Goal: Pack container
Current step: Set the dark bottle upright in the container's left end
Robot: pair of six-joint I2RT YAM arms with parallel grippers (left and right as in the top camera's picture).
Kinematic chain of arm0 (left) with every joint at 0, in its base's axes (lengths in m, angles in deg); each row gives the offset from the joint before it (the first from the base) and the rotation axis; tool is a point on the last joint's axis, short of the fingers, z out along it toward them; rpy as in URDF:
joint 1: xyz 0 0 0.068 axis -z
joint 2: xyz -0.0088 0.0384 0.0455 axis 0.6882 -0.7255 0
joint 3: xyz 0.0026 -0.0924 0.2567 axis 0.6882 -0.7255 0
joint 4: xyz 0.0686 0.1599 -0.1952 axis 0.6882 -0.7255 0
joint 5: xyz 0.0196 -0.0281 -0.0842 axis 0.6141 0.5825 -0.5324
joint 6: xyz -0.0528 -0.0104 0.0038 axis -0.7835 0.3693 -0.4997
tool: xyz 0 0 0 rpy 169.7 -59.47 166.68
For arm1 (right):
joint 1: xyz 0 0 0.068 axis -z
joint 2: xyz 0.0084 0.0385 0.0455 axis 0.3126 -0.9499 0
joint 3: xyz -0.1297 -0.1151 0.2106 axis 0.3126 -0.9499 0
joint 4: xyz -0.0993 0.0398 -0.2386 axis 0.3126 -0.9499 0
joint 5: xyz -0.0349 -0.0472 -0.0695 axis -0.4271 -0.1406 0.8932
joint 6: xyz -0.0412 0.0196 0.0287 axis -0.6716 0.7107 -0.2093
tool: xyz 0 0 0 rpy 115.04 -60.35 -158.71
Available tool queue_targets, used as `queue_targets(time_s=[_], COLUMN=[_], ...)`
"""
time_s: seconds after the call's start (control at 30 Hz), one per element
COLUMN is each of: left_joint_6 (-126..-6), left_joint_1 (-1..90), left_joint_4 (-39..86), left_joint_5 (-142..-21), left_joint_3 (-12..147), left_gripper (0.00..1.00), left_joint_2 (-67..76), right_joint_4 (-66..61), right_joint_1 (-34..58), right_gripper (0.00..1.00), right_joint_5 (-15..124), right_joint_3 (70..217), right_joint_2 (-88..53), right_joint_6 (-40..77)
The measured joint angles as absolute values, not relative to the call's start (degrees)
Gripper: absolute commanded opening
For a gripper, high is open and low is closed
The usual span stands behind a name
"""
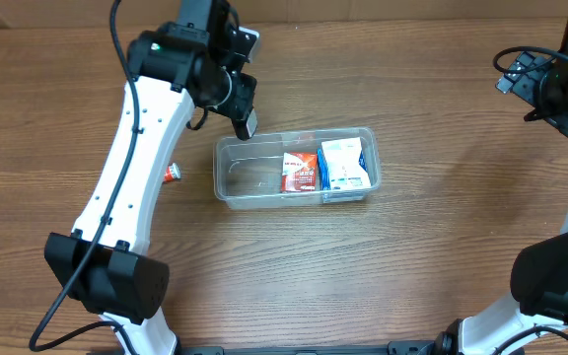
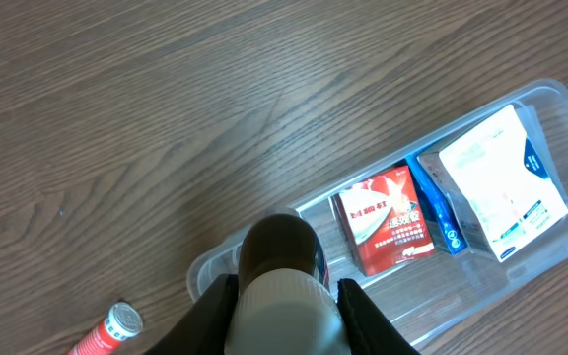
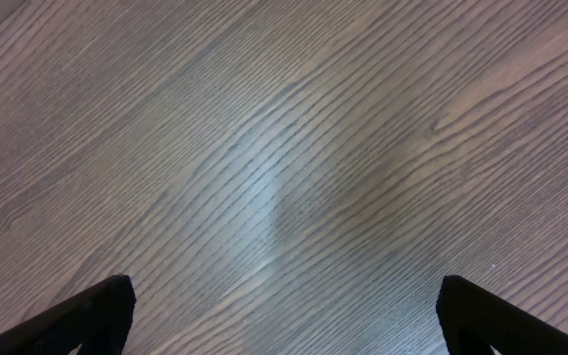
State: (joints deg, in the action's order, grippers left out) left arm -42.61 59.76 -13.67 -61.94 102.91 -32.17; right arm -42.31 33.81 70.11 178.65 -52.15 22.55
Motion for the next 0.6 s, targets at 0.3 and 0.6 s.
queue_targets(time_s=[0.3,0.6], left_joint_6=[-50.26,-52.12], left_joint_1=[62.60,65.03], left_joint_4=[-10.85,5.70], left_joint_5=[-55.53,-50.68], left_joint_3=[91.63,77.20], left_gripper=[0.04,0.04], left_joint_2=[-32.30,-32.30], right_joint_4=[-42.33,-42.28], right_joint_1=[33.81,33.81], right_gripper=[1.00,1.00], right_joint_5=[70.11,70.14], right_joint_3=[178.65,178.65], right_joint_2=[-52.15,-52.15], right_joint_6=[22.57,22.57])
